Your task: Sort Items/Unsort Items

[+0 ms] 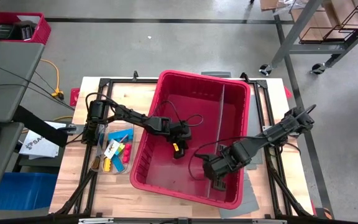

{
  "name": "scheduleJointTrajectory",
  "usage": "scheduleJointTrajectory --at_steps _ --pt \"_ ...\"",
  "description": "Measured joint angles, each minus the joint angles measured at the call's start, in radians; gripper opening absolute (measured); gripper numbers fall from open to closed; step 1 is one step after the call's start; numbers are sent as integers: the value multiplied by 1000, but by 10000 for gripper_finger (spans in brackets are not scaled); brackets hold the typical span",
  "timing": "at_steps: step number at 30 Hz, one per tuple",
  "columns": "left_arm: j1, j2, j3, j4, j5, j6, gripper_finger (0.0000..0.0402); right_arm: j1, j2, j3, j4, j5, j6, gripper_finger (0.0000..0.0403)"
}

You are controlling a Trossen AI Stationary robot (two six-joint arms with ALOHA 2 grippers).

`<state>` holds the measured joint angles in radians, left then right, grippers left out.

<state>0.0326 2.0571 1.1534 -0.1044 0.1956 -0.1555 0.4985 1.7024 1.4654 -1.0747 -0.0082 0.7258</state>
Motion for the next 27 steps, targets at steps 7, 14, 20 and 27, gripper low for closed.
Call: scheduleJointTrajectory --at_steps 7,14,20,27 --pt "7 -12 0 -2 22 -1 0 35 -59 1 -61 -37 100 0" --pt "69 -111 -8 -73 88 -13 0 67 -134 48 -215 -10 204 0" --pt "137 -248 -5 -96 123 7 0 55 -173 68 -273 118 282 0" --pt "195 -471 33 -102 197 -55 3 -48 -172 108 -258 237 342 10"
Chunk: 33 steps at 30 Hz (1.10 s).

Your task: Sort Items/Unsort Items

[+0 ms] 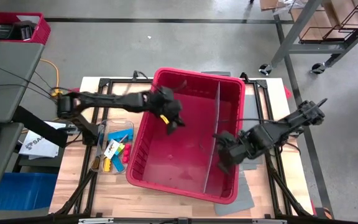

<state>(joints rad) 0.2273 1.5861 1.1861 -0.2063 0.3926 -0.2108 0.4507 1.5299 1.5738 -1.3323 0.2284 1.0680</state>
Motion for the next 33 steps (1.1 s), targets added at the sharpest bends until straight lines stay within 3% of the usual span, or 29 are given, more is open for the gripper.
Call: scheduleJointTrajectory --at_steps 6,9,12,17,21,26,33 --pt "44 -156 146 -187 -35 76 55 -83 0 139 -102 134 -48 58" --pt "81 -212 236 -385 -173 136 102 -95 0 198 -239 191 28 97" --pt "139 -249 266 -568 -338 82 155 -102 -24 186 -229 190 93 138" --pt "254 -247 249 -906 -353 -15 217 -134 -50 98 -245 167 305 169" --pt "314 -252 200 -899 -342 -22 228 -190 -79 74 -239 273 401 138" --pt "374 -257 195 -815 -316 -21 222 -354 -148 81 -240 369 308 19" --pt "483 -247 195 -807 -321 -18 214 -722 -136 80 -238 437 99 3"
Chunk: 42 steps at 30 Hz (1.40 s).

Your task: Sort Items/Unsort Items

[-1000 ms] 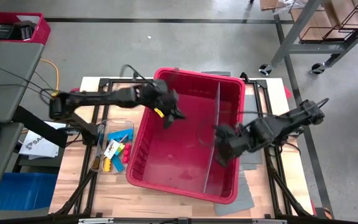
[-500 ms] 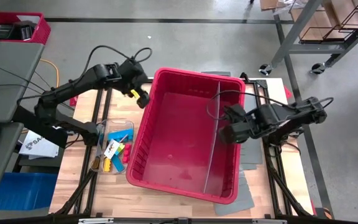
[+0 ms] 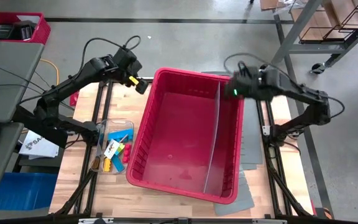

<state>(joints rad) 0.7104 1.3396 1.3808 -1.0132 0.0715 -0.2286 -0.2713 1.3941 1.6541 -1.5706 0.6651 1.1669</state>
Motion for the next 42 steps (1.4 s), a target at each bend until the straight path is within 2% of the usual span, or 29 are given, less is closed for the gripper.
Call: scheduleJointTrajectory --at_steps 3,6,7,9,10,12,15,19,25,30,37,42 --pt "32 -3 0 -5 0 5 214 -181 6 0 0 20 -100 1" --pt "58 -3 0 -44 0 31 214 -359 5 0 -1 -48 -191 0" --pt "65 -3 -3 -49 1 38 214 -418 6 -1 -1 -101 -239 0" --pt "69 -4 -19 -47 18 40 214 -513 7 -23 1 -277 -326 0" --pt "70 -3 -28 -53 31 42 214 -546 7 -49 -1 -370 -357 0" --pt "73 -2 -50 -60 51 55 214 -562 -4 -124 2 -482 -381 0" --pt "74 -3 -100 -59 69 58 214 -494 -39 -252 -3 -555 -327 0" --pt "74 -3 -169 -55 70 66 213 -347 -90 -372 -1 -569 -201 0" --pt "73 -3 -238 -30 75 67 213 -126 -191 -392 57 -564 58 0" --pt "66 -3 -254 -32 155 75 213 17 -241 -392 84 -503 238 0" --pt "27 -3 -255 -33 159 75 213 77 -145 -392 70 -463 255 0" --pt "-4 -5 -257 -66 136 73 213 60 -67 -392 216 -390 189 0"
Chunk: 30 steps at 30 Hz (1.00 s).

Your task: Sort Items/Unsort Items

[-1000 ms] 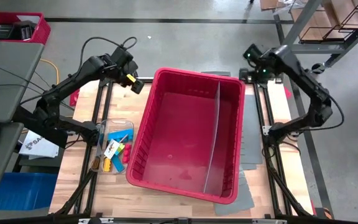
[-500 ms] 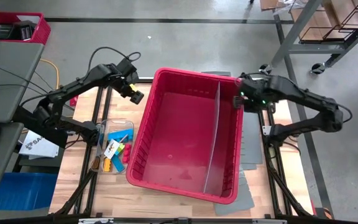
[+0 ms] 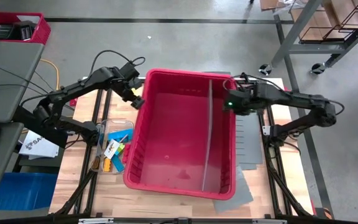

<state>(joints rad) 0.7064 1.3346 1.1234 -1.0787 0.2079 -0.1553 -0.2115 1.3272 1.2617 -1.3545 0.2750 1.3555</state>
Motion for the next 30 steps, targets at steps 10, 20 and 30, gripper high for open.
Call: scheduleJointTrajectory --at_steps 10,20,30 --pt "10 -8 5 -11 -86 24 213 -66 -9 -1 24 6 -115 0" --pt "100 -42 132 102 -145 64 213 61 -188 1 -124 -101 -86 0" --pt "14 -43 314 109 -78 174 207 447 -184 -1 -197 -333 -21 0"
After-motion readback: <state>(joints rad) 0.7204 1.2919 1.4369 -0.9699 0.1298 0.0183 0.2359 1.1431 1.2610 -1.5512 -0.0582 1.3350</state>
